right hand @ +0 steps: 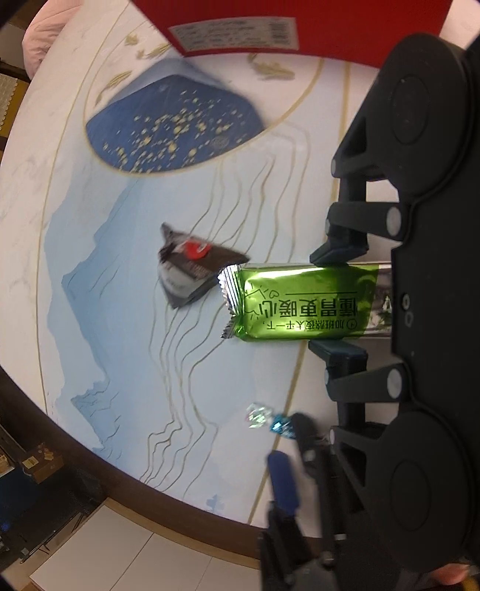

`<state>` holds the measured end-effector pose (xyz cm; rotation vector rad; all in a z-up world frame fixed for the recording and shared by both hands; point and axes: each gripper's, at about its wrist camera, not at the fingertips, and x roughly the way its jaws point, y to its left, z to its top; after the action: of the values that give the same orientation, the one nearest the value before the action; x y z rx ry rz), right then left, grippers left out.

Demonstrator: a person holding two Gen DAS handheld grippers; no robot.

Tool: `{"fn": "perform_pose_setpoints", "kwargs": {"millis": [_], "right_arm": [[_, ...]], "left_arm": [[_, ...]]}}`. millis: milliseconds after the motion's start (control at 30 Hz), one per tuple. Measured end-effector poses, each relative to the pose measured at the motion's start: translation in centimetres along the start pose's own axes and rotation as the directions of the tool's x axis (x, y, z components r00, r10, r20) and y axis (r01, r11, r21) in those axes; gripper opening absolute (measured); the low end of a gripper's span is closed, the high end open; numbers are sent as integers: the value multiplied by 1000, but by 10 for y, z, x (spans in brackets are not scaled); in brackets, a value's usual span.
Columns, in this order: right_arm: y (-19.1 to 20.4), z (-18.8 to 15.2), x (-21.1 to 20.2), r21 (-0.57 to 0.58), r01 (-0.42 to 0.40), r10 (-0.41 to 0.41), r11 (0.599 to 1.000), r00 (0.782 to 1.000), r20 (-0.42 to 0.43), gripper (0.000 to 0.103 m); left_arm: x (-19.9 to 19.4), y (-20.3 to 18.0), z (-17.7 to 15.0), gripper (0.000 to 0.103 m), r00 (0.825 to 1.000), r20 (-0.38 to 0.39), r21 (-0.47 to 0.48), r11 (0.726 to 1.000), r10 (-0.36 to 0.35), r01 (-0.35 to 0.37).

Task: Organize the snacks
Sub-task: 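Grasp the green packet with the right gripper while the left grasps the blue wrapped candy, then carry the green packet and blue candy over the red box with both grippers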

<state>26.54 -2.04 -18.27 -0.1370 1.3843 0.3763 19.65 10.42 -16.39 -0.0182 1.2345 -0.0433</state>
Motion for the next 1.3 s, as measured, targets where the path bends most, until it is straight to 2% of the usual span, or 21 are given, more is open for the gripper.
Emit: {"fn": "perform_pose_setpoints", "kwargs": {"millis": [33, 100, 167, 433, 767, 1033, 1300], "right_arm": [[-2, -2, -2, -2, -4, 4, 1000, 1000, 1, 42], [-5, -4, -6, 0, -6, 6, 1000, 1000, 11, 42], [-8, -6, -10, 7, -18, 17, 1000, 1000, 20, 42], [-22, -17, -35, 13, -47, 46, 999, 997, 54, 42], [-45, -31, -83, 8, -78, 76, 997, 991, 113, 42], [-75, -42, -137, 14, -124, 119, 992, 977, 176, 42], [-135, -48, -171, 69, -104, 87, 992, 971, 221, 42]], "left_arm": [[0, 0, 2, 28, 1000, 0, -8, 1000, 2, -2], [0, -2, 4, 16, 1000, -4, -9, 1000, 21, -21], [0, -3, 4, 12, 1000, -10, -17, 1000, 20, -20], [-16, 1, 3, 11, 1000, -6, -92, 996, -17, 17], [-65, -7, 4, 11, 998, 0, -135, 989, -63, 62], [-105, -47, 17, 11, 993, 23, -99, 988, -118, 120], [-131, -121, 42, 11, 983, 59, 21, 985, -171, 170]]}}
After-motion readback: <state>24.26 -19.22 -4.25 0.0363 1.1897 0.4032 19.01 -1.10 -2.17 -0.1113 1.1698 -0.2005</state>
